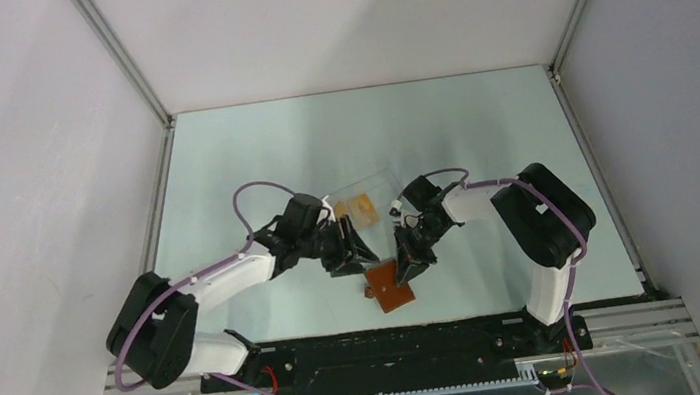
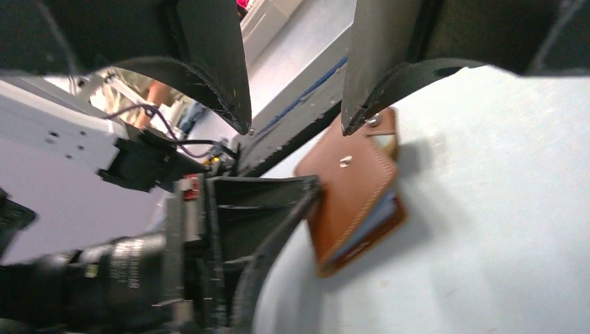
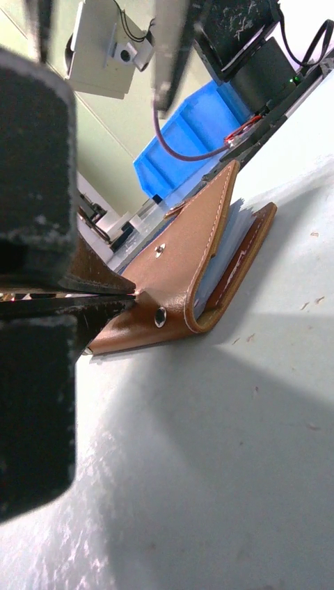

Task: Put the credit cards into the card holder
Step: Close the card holder at the center of the board.

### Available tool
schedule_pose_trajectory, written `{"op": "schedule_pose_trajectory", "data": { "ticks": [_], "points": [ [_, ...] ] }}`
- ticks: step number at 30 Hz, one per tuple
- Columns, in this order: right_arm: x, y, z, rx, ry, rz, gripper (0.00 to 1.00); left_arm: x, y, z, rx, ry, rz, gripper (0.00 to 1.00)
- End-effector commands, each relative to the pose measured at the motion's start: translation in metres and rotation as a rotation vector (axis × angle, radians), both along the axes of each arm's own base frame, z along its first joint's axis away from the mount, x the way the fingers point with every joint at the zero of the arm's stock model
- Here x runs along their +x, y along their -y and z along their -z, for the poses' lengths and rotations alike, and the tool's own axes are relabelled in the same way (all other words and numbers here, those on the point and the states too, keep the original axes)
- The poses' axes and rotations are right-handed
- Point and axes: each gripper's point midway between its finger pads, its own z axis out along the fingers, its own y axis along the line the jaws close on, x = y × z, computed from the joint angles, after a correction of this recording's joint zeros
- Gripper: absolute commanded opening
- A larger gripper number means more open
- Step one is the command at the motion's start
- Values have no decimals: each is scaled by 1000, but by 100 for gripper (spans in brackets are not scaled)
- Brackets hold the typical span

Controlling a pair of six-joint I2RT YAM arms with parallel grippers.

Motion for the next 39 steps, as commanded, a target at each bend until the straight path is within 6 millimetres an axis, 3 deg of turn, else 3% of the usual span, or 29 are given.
{"op": "schedule_pose_trajectory", "data": {
  "ticks": [1, 4, 8, 10, 11, 17, 20, 23, 26, 32, 39],
  "points": [
    [2, 23, 40, -200, 84, -11, 1, 4, -33, 19, 203, 41, -68, 55],
    [3, 18, 34, -184, 93, -10, 1, -2, -48, 35, 286, 16, -84, 55],
    [5, 9, 21, -133, 95, 3, 6, -12, -53, 45, 304, -30, -87, 55],
    [7, 5, 12, -107, 104, 15, 17, -14, -50, 45, 294, -43, -79, 50],
    [9, 3, 9, -94, 110, 19, 23, -14, -48, 44, 279, -46, -74, 43],
    [14, -12, -23, 5, 136, 52, 37, -17, -29, 42, 158, -96, -80, 17],
    [13, -16, -29, 36, 117, 57, 37, -21, -21, 46, 100, -136, -90, 8],
    [11, -19, -30, 57, 92, 58, 32, -25, -19, 51, 101, -145, -94, 1],
    [7, -23, -30, 95, 56, 58, 27, -28, -11, 52, 98, -143, -80, 0],
    [2, -28, -23, 130, -6, 74, 27, -30, 7, 50, 85, -146, -54, 0],
    [-2, -24, -12, 107, -27, 81, 29, -26, 9, 54, 95, -133, -70, 0]
  ]
}}
